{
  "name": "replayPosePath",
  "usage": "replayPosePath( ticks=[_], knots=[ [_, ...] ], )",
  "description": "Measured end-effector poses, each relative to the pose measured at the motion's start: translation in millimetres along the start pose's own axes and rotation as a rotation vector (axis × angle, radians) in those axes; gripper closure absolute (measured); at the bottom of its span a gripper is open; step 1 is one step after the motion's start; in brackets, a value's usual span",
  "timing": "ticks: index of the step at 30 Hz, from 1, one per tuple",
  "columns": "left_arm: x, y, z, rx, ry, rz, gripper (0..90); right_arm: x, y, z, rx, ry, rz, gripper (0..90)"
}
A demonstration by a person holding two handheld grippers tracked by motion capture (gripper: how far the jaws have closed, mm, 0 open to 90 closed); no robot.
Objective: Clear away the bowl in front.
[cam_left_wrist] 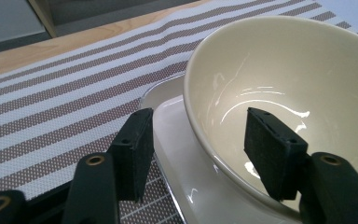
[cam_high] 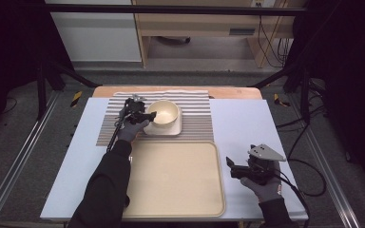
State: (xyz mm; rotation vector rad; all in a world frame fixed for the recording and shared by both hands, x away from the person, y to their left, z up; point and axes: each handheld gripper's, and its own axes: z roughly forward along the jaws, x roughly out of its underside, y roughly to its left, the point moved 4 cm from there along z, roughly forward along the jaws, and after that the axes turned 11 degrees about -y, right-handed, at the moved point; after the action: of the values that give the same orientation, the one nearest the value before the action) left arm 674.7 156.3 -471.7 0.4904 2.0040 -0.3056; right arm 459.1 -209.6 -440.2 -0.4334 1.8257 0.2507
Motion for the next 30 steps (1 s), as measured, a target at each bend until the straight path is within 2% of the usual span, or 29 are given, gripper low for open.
replayPosePath(
  ticks=[3, 4, 7, 14, 17, 23, 27, 28, 30],
  knots=[
    [0.3, -0.4, 2.0, 0.003, -0.003, -0.022, 45.0, 0.1, 0.2, 0.1, 0.0, 0.002, 0.0, 3.7],
    [0.2, -0.4, 3.6, 0.003, 0.012, -0.034, 45.6, 0.2, 0.2, 0.4, 0.0, 0.003, 0.001, 3.8],
    [-0.5, -0.4, 4.9, 0.001, 0.04, -0.024, 47.4, 0.3, 0.1, 0.5, -0.001, 0.003, 0.001, 3.7],
    [-0.3, -6.1, 11.7, 0.013, 0.083, -0.052, 60.9, 0.8, -1.0, 0.5, 0.0, 0.006, 0.002, 3.8],
    [-0.9, -6.2, 13.1, -0.006, 0.093, -0.059, 66.0, 1.0, -1.1, 0.2, -0.002, 0.006, 0.005, 3.8],
    [-1.3, -4.3, 13.5, -0.052, 0.102, -0.109, 79.2, 1.1, -1.1, 0.7, -0.002, 0.006, 0.002, 3.9],
    [-1.4, -3.6, 12.6, -0.045, 0.11, -0.122, 80.8, 1.3, -0.8, 1.0, -0.003, 0.007, 0.004, 3.9],
    [-1.5, -3.5, 12.0, -0.042, 0.111, -0.142, 81.1, 1.3, -0.8, 1.1, -0.003, 0.007, 0.004, 3.9],
    [-1.6, -3.1, 11.8, -0.04, 0.11, -0.155, 81.3, 1.4, -0.7, 1.2, -0.003, 0.007, 0.004, 3.9]
  ],
)
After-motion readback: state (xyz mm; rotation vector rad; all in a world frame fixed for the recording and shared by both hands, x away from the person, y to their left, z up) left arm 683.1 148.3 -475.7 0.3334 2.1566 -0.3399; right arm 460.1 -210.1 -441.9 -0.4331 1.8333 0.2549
